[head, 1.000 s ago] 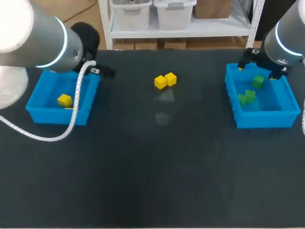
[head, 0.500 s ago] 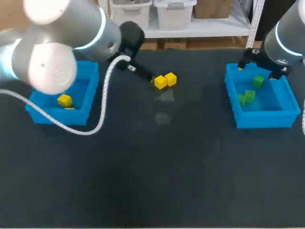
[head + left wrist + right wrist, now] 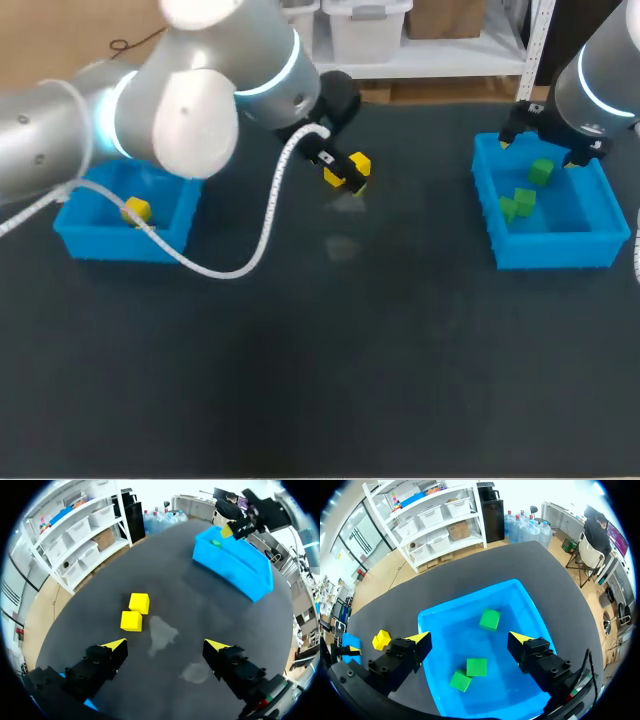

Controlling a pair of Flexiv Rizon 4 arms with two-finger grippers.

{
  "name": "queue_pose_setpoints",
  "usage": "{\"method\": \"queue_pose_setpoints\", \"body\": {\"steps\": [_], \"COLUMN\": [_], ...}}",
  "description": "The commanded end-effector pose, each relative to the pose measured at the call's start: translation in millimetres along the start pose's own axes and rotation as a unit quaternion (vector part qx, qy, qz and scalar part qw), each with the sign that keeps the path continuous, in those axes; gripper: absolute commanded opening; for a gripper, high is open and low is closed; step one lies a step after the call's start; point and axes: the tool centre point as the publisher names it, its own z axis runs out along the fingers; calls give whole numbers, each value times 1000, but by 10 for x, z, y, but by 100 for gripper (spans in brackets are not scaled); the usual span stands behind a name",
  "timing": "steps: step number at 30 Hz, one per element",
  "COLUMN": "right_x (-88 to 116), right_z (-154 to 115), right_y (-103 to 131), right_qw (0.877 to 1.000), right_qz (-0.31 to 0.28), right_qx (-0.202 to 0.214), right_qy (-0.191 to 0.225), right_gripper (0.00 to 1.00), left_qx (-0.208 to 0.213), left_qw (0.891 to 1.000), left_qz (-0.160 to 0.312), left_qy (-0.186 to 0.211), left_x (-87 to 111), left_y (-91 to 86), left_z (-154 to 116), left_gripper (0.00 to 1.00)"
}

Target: Put the green cubes in the right bin and the yellow cubes in the left bin.

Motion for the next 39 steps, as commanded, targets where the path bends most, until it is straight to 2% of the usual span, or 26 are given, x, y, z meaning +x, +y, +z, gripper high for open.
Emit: {"method": "queue_pose_setpoints", "body": {"steps": [1, 11, 18, 28, 39], "right_x": [11, 11, 11, 11, 11], "right_z": [-3, -3, -3, -3, -3], "right_y": [-4, -4, -4, -4, -4], "right_qw": [1000, 1000, 1000, 1000, 1000], "right_qz": [0, 0, 0, 0, 0], "right_qx": [0, 0, 0, 0, 0], "right_qy": [-2, -2, -2, -2, -2], "right_gripper": [100, 100, 100, 100, 100], "left_qx": [4, -18, -41, -67, -66], "left_qw": [1000, 999, 999, 998, 998], "left_qz": [0, -9, -1, -17, -20], "left_qy": [24, 26, 8, -4, -4], "left_x": [-41, 15, -18, -72, -73], "left_y": [38, 76, 64, 186, 190], "left_z": [212, 383, 248, 183, 182], "left_gripper": [100, 100, 100, 100, 100]}}
